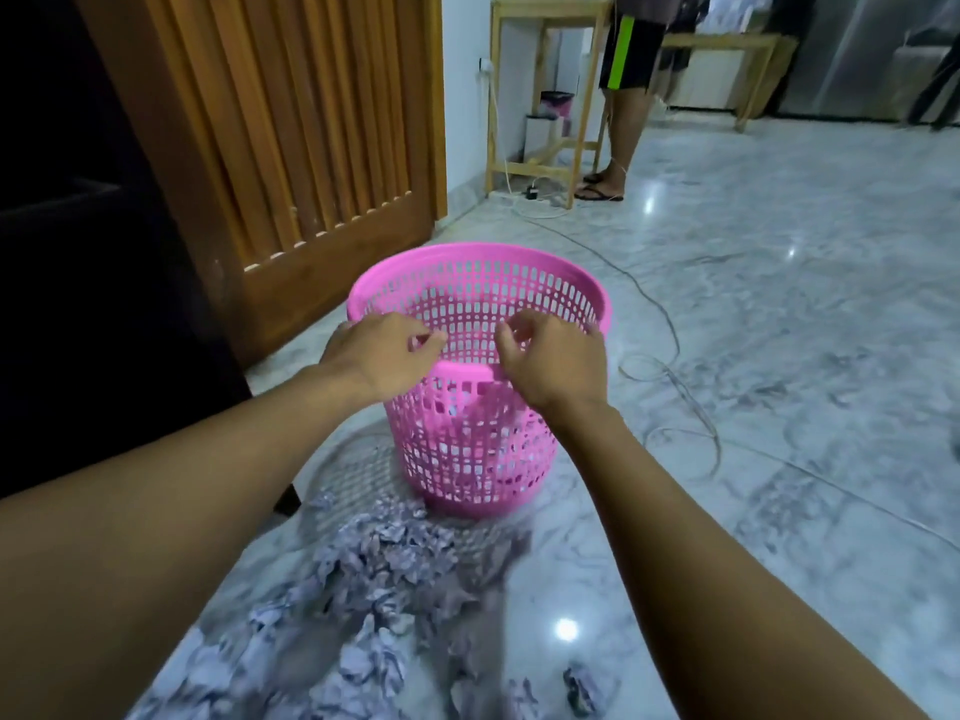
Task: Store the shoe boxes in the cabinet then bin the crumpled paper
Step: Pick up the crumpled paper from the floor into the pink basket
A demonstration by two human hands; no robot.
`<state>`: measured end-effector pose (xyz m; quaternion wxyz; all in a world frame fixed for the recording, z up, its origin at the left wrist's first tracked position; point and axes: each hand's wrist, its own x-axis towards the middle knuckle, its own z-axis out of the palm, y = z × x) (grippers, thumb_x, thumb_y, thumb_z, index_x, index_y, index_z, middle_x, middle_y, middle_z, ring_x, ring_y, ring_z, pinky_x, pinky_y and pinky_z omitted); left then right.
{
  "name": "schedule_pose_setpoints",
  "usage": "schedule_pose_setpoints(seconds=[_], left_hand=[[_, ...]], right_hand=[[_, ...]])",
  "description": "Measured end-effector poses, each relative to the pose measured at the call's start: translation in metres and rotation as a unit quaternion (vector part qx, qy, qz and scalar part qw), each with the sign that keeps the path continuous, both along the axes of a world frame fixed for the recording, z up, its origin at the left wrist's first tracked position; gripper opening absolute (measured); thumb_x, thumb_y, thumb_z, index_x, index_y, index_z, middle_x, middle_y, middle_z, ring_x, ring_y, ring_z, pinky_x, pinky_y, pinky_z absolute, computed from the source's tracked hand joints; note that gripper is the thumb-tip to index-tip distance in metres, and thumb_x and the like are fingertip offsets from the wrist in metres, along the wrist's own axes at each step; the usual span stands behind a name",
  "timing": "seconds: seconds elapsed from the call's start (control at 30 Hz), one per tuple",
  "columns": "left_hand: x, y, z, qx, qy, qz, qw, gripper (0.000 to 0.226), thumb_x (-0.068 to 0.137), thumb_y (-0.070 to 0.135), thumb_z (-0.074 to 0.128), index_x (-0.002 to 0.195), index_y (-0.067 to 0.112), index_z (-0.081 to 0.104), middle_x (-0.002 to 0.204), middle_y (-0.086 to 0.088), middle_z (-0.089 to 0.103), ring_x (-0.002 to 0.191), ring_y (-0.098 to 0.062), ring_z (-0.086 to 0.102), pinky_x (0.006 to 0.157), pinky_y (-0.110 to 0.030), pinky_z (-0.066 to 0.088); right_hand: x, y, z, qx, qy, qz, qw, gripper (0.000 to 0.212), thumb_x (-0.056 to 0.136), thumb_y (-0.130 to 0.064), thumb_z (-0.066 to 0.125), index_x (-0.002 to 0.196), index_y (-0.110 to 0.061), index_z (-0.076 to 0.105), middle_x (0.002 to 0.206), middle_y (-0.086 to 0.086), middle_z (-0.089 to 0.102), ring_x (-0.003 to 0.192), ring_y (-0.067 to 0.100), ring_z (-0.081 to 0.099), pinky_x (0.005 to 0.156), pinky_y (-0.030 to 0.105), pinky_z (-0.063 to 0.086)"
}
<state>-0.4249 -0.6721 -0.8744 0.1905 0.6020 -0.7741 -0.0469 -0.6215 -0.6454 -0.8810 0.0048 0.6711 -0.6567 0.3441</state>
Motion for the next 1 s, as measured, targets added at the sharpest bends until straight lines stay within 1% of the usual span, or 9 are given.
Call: schedule_pose_setpoints(seconds=[0.1,0.2,0.3,0.4,0.5,0.57,0.67,0.8,1.0], left_hand=[[-0.001,0.037,-0.031,-0.091,0.043,0.014,0.995,0.052,0.093,0.058,0.034,0.117,0.023,0.064,0.12,-0.007,0.061,0.118,-0.03,0.053,0.101,-0.048,0.043],[-0.01,0.089,-0.087,-0.116,0.116,0.095,0.982,0.061,0.093,0.051,0.043,0.145,0.02,0.041,0.153,-0.022,0.029,0.14,-0.039,0.032,0.112,-0.052,0.031],[-0.023,0.152,-0.145,-0.029,0.134,0.126,0.983,0.065,0.094,0.049,0.047,0.15,0.02,0.03,0.156,-0.024,0.017,0.142,-0.041,0.023,0.112,-0.055,0.029],[-0.025,0.206,-0.192,0.14,0.088,0.095,0.982,0.07,0.093,0.058,0.042,0.153,0.034,0.015,0.162,-0.007,0.004,0.148,-0.029,0.005,0.118,-0.05,0.018],[-0.016,0.247,-0.225,0.181,0.013,0.023,0.983,0.073,0.09,0.067,0.036,0.153,0.036,0.017,0.163,-0.006,0.004,0.149,-0.025,0.001,0.121,-0.043,0.008],[-0.009,0.265,-0.24,0.215,-0.003,0.013,0.977,0.082,0.079,0.076,0.023,0.152,0.037,0.02,0.163,-0.006,0.004,0.149,-0.025,-0.001,0.121,-0.042,0.002],[-0.004,0.279,-0.257,0.238,-0.014,0.012,0.971,0.086,0.072,0.08,0.016,0.15,0.043,0.019,0.163,-0.006,0.001,0.149,-0.023,-0.008,0.121,-0.044,-0.004],[-0.007,0.283,-0.267,0.268,-0.027,-0.021,0.963,0.087,0.07,0.084,0.017,0.15,0.049,0.008,0.163,-0.003,-0.008,0.149,-0.021,-0.016,0.12,-0.044,-0.012],[-0.011,0.283,-0.281,0.217,-0.051,-0.045,0.974,0.076,0.078,0.08,0.025,0.148,0.053,0.012,0.161,-0.007,0.015,0.149,-0.029,0.005,0.12,-0.05,-0.003]], right_hand=[[0.005,0.041,-0.035,-0.111,-0.054,-0.012,0.992,0.028,0.091,-0.037,0.052,0.11,-0.026,0.07,0.119,-0.004,0.066,0.117,0.017,0.057,0.119,0.05,0.014],[0.004,0.091,-0.096,-0.145,-0.102,-0.031,0.984,0.028,0.086,-0.027,0.058,0.111,-0.02,0.069,0.122,0.0,0.063,0.12,0.018,0.053,0.119,0.052,0.019],[-0.002,0.139,-0.17,-0.002,-0.092,-0.024,0.995,0.03,0.085,-0.027,0.056,0.111,-0.018,0.069,0.123,0.005,0.063,0.121,0.025,0.056,0.11,0.057,0.03],[-0.014,0.179,-0.227,0.211,-0.07,-0.033,0.974,0.04,0.092,-0.041,0.051,0.13,-0.028,0.059,0.147,0.008,0.044,0.142,0.026,0.035,0.117,0.056,0.018],[-0.026,0.205,-0.26,0.305,-0.087,-0.046,0.947,0.041,0.098,-0.04,0.05,0.137,-0.031,0.053,0.154,0.011,0.033,0.146,0.026,0.024,0.117,0.054,0.013],[-0.033,0.216,-0.277,0.291,-0.086,-0.032,0.952,0.031,0.098,-0.025,0.051,0.127,-0.026,0.061,0.147,0.015,0.041,0.138,0.029,0.036,0.116,0.045,0.022],[-0.039,0.227,-0.286,0.285,-0.162,-0.031,0.944,0.028,0.097,-0.012,0.051,0.122,-0.015,0.062,0.138,0.01,0.046,0.128,0.022,0.04,0.099,0.005,0.027],[-0.043,0.226,-0.281,0.204,-0.167,-0.023,0.964,0.021,0.097,-0.013,0.056,0.117,-0.016,0.064,0.111,-0.001,0.049,0.111,0.02,0.045,0.096,0.031,0.043],[-0.019,0.244,-0.268,0.189,-0.045,0.04,0.98,0.046,0.084,-0.041,0.046,0.123,-0.024,0.064,0.109,0.006,0.055,0.1,0.025,0.051,0.084,0.037,0.046]])
